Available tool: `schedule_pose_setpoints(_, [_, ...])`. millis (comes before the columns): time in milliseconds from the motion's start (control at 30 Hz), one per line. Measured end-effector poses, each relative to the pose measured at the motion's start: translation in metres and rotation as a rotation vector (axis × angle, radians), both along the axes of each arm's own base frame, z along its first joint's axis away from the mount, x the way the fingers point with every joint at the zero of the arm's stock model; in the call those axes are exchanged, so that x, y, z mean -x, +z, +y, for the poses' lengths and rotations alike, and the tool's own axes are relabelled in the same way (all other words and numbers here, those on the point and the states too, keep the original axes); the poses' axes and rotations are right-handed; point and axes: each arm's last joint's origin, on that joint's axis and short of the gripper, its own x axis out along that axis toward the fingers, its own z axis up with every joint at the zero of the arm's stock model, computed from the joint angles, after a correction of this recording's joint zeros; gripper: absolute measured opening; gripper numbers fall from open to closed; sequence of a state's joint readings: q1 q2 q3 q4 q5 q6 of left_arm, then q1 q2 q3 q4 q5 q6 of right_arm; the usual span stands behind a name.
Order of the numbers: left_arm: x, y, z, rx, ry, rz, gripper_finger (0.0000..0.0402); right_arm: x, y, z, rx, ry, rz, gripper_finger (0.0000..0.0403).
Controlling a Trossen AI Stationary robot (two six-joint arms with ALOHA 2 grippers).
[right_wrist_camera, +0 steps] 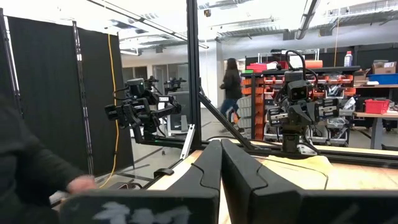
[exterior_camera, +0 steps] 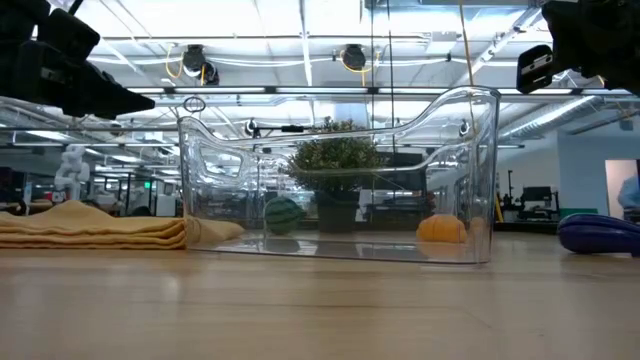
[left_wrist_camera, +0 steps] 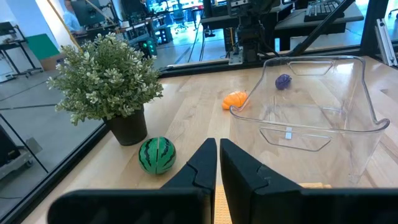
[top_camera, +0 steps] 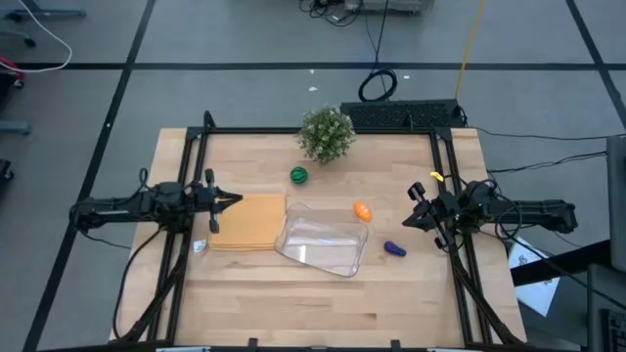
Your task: Pick and placing Produce into tupperware
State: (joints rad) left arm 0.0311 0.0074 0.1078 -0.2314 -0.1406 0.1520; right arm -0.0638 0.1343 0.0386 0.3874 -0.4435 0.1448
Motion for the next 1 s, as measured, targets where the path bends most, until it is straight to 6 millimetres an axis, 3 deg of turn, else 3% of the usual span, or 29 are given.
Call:
schedule_pose_setpoints(833, [-0.0003,0.0028,0.0000,-0.017,-0.002,-0.026,0.0026,0.0001,0.0004,0.0000,0.000,0.000,-0.004,0.0000])
schedule_pose_setpoints(1000, [-0.0003,0.0027,0.0000,0.043,0.005,-0.036,0.0026,0.0002,0.0009,0.0000,0.001,0.000,-0.009,0.0000])
